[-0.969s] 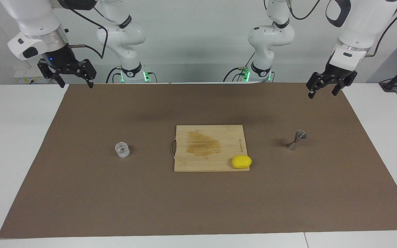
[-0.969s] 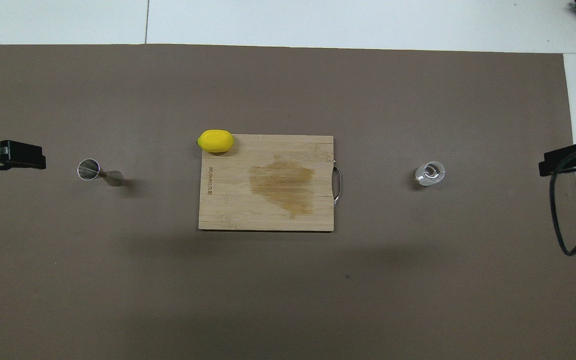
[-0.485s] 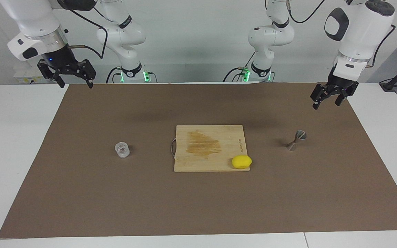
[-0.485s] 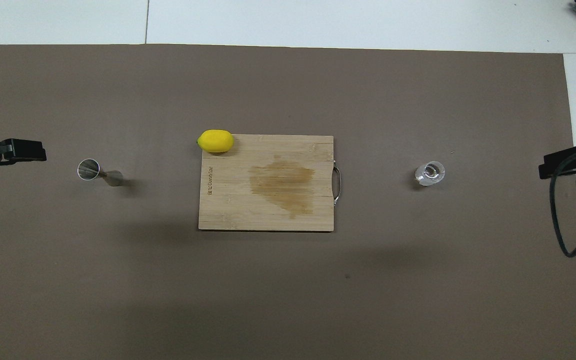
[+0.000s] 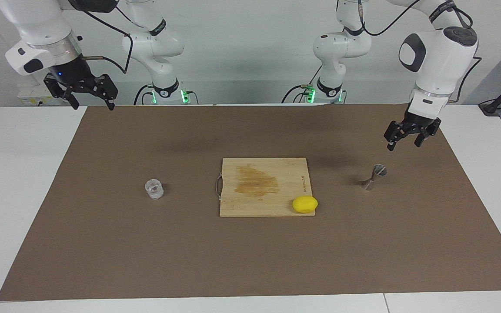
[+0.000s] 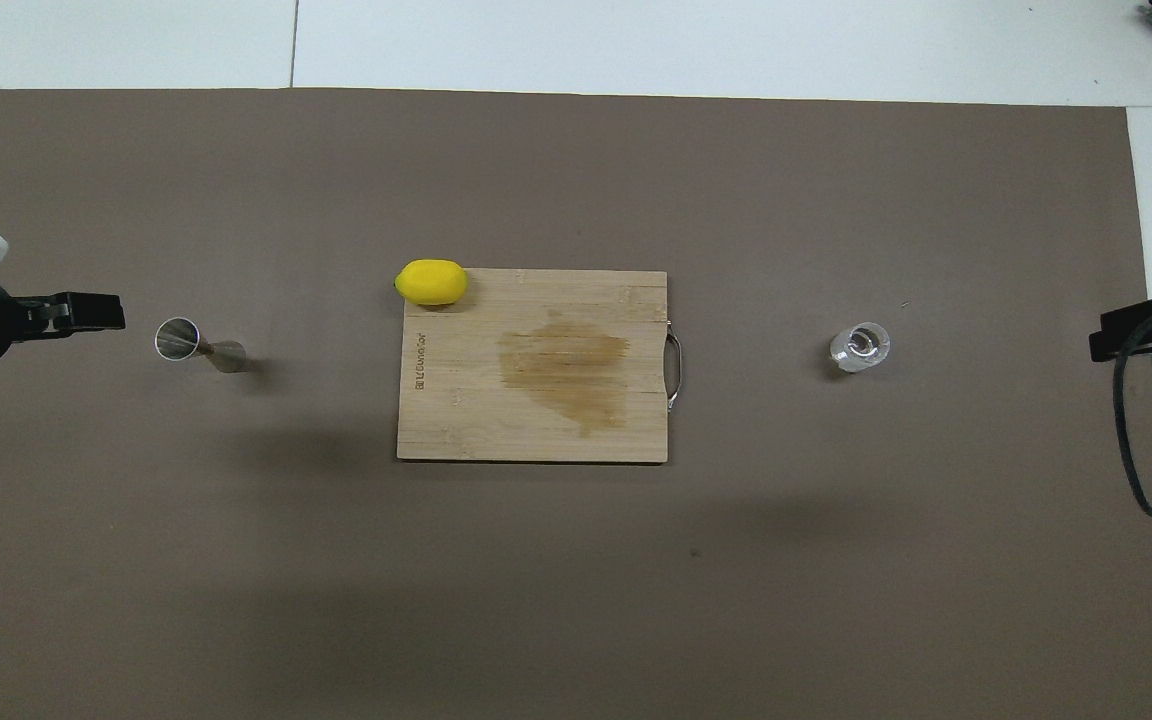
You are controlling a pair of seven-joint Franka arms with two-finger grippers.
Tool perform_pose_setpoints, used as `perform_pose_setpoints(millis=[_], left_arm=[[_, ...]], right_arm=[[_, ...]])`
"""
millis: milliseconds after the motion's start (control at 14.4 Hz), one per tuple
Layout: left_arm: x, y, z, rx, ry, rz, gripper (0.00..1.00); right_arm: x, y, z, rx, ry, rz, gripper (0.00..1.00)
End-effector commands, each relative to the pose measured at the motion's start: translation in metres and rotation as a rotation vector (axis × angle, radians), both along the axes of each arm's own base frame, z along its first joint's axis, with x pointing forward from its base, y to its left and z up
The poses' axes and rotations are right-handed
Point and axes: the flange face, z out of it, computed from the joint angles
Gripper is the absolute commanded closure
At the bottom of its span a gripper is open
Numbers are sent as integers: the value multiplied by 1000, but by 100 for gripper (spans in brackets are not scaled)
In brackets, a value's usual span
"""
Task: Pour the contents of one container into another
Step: 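Move the left gripper to the metal cup while the right gripper approaches the glass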
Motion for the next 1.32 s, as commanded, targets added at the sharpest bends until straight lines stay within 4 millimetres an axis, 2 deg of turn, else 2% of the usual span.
perform_pose_setpoints(millis=[0,208,346,554,692,762,969,1039,1246], left_arm=[[-8,0,-25,15,31,-15,0],[-14,2,-27,15,92,-10,0],[-21,-2,-22,17,162,-15,0],[-22,-6,-21,18,168,-21,0],[-22,-11,-21,19,165,-32,0],[-21,-11,-21,19,159,-32,0],[-21,-12,-19,19,151,-38,0],[-23,-13,-13,17,142,-37,0],[-12,-10,2,-4,112,-107,0]], right_arm=[[-5,2,-1,0,-16,-23,0],[-6,-3,-9,1,2,-58,0],[-4,-15,-15,8,12,-87,0],[4,-22,-31,69,41,-221,0],[8,-62,-62,235,83,-360,0],[11,-70,-80,269,112,-408,0],[7,-82,-131,373,130,-501,0],[7,-86,-139,384,143,-517,0],[11,-100,-159,452,175,-597,0]])
